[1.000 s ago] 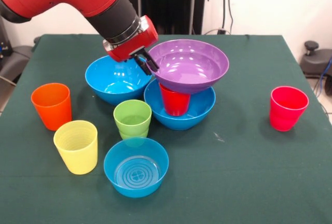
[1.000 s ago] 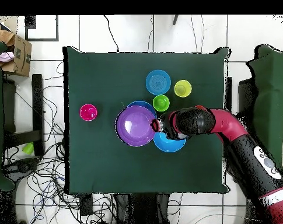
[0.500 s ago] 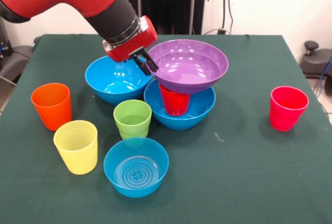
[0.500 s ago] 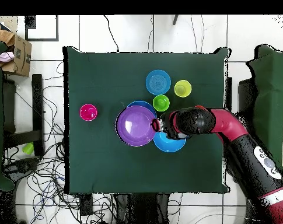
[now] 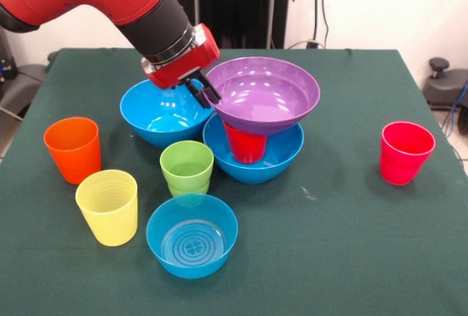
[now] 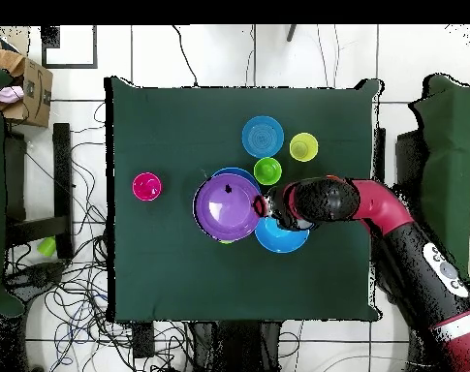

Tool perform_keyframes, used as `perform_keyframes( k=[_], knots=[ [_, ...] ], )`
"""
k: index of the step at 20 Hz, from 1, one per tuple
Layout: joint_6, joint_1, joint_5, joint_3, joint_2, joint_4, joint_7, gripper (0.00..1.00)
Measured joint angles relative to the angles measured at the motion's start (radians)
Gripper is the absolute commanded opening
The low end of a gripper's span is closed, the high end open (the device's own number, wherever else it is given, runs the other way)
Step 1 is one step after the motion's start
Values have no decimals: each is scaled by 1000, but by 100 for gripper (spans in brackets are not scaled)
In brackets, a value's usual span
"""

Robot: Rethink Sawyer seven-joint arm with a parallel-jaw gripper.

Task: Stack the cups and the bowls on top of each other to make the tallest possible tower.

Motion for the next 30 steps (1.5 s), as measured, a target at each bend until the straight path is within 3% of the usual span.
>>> perform_keyframes(
  k=[30],
  knots=[
    [0,1,-1,-4,2,-26,0,0]
  ],
)
